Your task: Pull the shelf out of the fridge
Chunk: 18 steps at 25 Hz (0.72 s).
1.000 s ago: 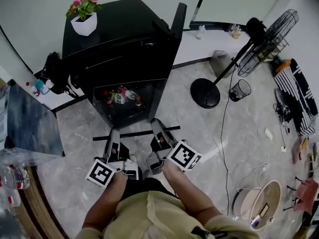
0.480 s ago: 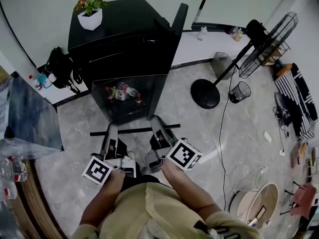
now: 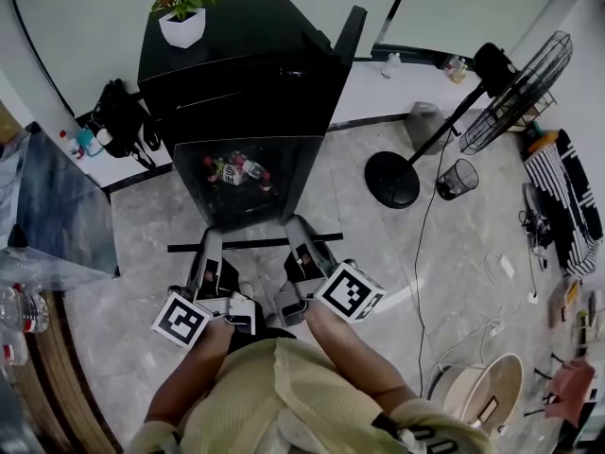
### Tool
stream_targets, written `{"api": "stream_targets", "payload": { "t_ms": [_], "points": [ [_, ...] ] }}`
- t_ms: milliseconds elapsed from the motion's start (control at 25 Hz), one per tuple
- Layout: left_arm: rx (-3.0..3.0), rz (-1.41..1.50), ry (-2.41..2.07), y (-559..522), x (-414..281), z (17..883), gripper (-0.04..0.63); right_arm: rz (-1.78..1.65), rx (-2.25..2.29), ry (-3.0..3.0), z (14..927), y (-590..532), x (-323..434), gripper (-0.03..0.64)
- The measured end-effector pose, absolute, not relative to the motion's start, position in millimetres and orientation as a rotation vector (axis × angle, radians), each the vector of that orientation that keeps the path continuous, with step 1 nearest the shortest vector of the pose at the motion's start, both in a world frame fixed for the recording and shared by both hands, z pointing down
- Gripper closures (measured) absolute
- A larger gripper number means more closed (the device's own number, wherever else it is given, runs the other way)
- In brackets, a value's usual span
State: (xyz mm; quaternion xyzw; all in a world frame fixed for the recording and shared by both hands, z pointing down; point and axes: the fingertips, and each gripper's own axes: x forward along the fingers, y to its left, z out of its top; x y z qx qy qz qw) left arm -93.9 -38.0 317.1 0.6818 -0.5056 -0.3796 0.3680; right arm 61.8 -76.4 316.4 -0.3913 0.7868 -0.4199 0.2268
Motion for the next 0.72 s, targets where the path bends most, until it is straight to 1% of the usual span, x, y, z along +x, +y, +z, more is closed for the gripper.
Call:
{"api": "stream_targets", "payload": {
  "t_ms": [720],
  "points": [
    [1.729, -0.975, -1.307, -40, -100, 323, 0.525, -1.194, -1.096, 2.165, 325, -76, 55, 0.523]
  ]
}}
